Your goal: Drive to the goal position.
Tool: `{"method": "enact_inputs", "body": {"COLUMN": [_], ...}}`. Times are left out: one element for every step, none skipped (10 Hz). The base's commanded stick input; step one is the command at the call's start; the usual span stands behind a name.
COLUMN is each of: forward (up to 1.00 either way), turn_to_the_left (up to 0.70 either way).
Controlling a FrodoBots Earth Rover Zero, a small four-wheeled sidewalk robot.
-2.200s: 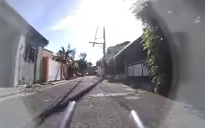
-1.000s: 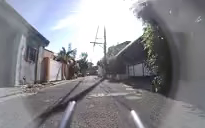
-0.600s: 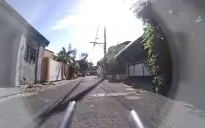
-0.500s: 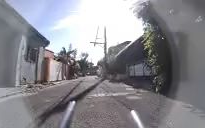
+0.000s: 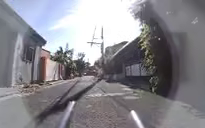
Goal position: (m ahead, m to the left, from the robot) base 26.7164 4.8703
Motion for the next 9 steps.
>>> {"method": "enact_inputs", "body": {"forward": [0.0,0.0,0.0,0.0,0.0,0.0,0.0,0.0,0.0], "turn_to_the_left": [-0.7,-0.7,-0.7,-0.47,-0.45,-0.46,0.17,0.13,0.35]}}
